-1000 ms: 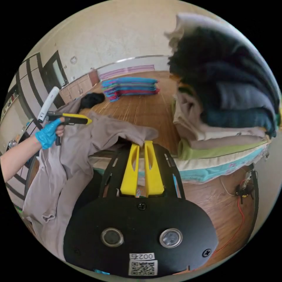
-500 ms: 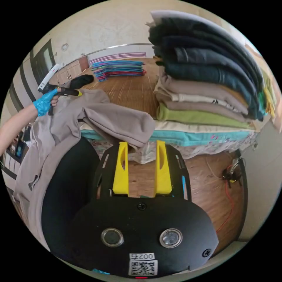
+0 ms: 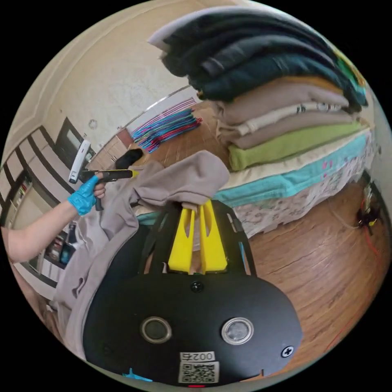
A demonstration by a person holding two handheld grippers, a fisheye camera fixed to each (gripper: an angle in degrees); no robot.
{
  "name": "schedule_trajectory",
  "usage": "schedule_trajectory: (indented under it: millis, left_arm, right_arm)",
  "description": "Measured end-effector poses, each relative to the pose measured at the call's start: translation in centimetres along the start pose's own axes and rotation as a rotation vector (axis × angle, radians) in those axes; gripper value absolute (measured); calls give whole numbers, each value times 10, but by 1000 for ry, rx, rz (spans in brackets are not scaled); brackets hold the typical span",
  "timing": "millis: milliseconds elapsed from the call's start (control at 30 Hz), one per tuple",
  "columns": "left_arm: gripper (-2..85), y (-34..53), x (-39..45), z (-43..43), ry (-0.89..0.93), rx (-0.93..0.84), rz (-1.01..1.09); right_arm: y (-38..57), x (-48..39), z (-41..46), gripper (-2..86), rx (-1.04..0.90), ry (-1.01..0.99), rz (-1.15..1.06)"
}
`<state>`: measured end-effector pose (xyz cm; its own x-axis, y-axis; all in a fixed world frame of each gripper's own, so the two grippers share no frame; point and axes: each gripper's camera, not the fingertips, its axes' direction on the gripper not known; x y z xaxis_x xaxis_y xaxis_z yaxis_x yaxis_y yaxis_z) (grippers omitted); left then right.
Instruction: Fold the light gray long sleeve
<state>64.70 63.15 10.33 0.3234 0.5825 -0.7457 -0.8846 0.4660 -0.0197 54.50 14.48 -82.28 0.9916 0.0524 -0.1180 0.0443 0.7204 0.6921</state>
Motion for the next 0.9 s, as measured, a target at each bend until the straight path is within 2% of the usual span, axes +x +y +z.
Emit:
schedule_trajectory:
  millis: [200, 367, 633, 900]
  left_arm:
    - [70, -7, -1, 10, -14, -17, -10]
    - [74, -12, -2, 13, -10, -22, -25]
    - [77, -13, 5, 2, -25, -29, 3]
    - [75, -14, 29, -8, 50, -12, 96]
  right_arm:
    - [-35, -15, -81, 0, 137, 398, -265]
    - [-32, 8, -74, 6, 46, 462, -288]
    - [-12, 61, -24, 26, -59, 332, -64]
    - [-8, 103, 19, 109, -105, 198, 86]
